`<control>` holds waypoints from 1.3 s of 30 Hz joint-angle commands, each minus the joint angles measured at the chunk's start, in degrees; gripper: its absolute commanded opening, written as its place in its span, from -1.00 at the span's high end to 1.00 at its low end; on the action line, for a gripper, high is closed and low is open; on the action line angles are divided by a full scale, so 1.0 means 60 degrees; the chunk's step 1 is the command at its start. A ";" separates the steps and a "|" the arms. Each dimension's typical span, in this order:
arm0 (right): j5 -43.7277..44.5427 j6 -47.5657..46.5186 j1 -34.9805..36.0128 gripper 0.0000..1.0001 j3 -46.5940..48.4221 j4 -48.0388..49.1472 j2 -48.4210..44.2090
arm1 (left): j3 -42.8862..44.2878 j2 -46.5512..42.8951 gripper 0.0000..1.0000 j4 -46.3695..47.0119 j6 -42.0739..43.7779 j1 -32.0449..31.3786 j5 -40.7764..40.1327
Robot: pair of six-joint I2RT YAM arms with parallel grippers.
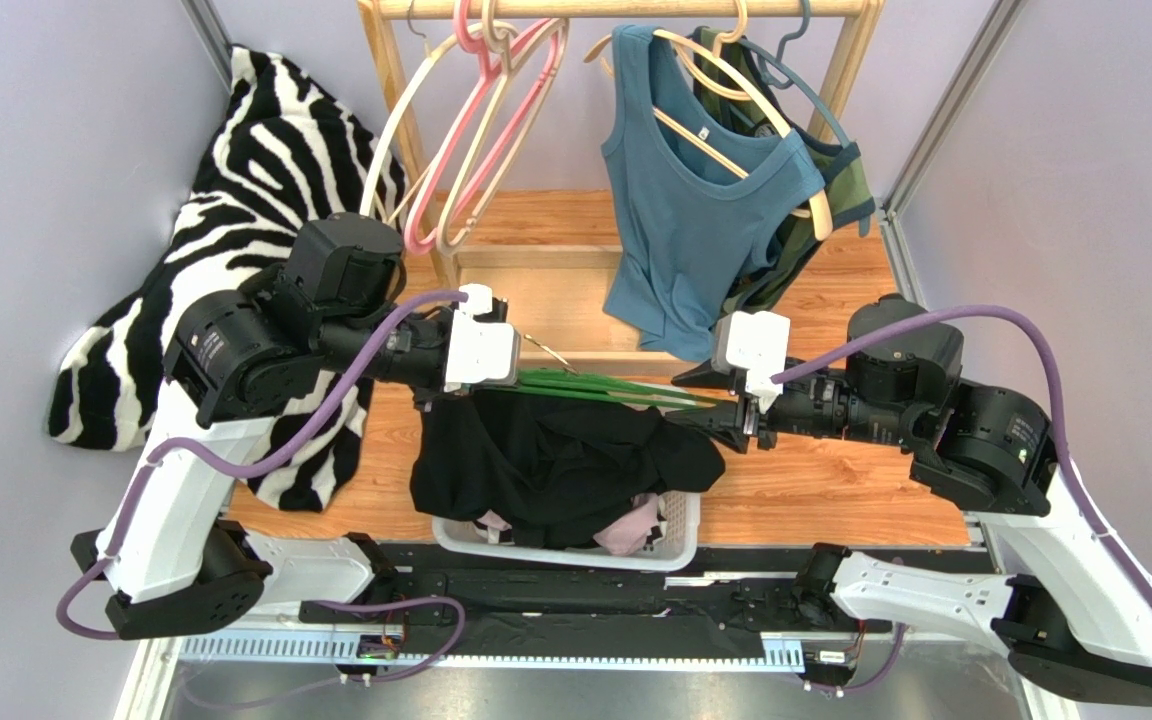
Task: Remove the tank top from the hanger
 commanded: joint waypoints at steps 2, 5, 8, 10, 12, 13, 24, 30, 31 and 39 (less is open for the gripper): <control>0.0301 0.0227 -0.0016 0.66 0.0029 -0.0218 0.0027 | 0.0326 -0.0177 1.00 -0.2661 0.0019 -0.0115 0.0258; 0.0491 0.0373 -0.0030 1.00 0.0117 -0.0262 0.0071 | 0.0370 -0.0250 1.00 -0.2253 -0.0316 -0.0115 0.0127; 0.0433 0.0447 -0.0030 1.00 0.0204 -0.0365 0.0086 | 0.0574 -0.0396 0.93 -0.1507 -0.0711 -0.0101 -0.0050; 0.0491 0.0593 -0.0030 1.00 0.0234 -0.0351 0.0042 | 0.0823 -0.0411 0.54 -0.1110 -0.0961 -0.0101 -0.0340; 0.0710 0.0754 -0.0030 1.00 0.0176 -0.0219 -0.0147 | 0.1042 -0.0382 0.10 -0.0582 -0.1386 -0.0101 -0.0678; 0.0813 0.0798 -0.0030 1.00 0.0146 -0.0175 -0.0236 | 0.1073 -0.0396 -0.07 -0.0392 -0.1489 -0.0101 -0.1144; 0.1853 0.1253 -0.0030 1.00 -0.0073 -0.0277 -0.1671 | -0.0064 -0.1098 -0.86 0.0386 -0.1739 -0.0101 -0.2815; 0.1868 0.1355 -0.0030 1.00 -0.0074 -0.0453 -0.1760 | -0.2044 -0.1832 -0.84 0.0138 -0.1622 -0.0086 -0.2091; 0.1868 0.1355 -0.0016 1.00 -0.0074 -0.0453 -0.1745 | -0.2163 -0.1832 -0.83 0.0007 -0.1564 -0.0086 -0.1927; 0.1737 0.1575 -0.0016 1.00 -0.0059 -0.0482 -0.1716 | -0.2252 -0.1335 -0.69 0.0591 -0.2017 -0.0086 -0.2069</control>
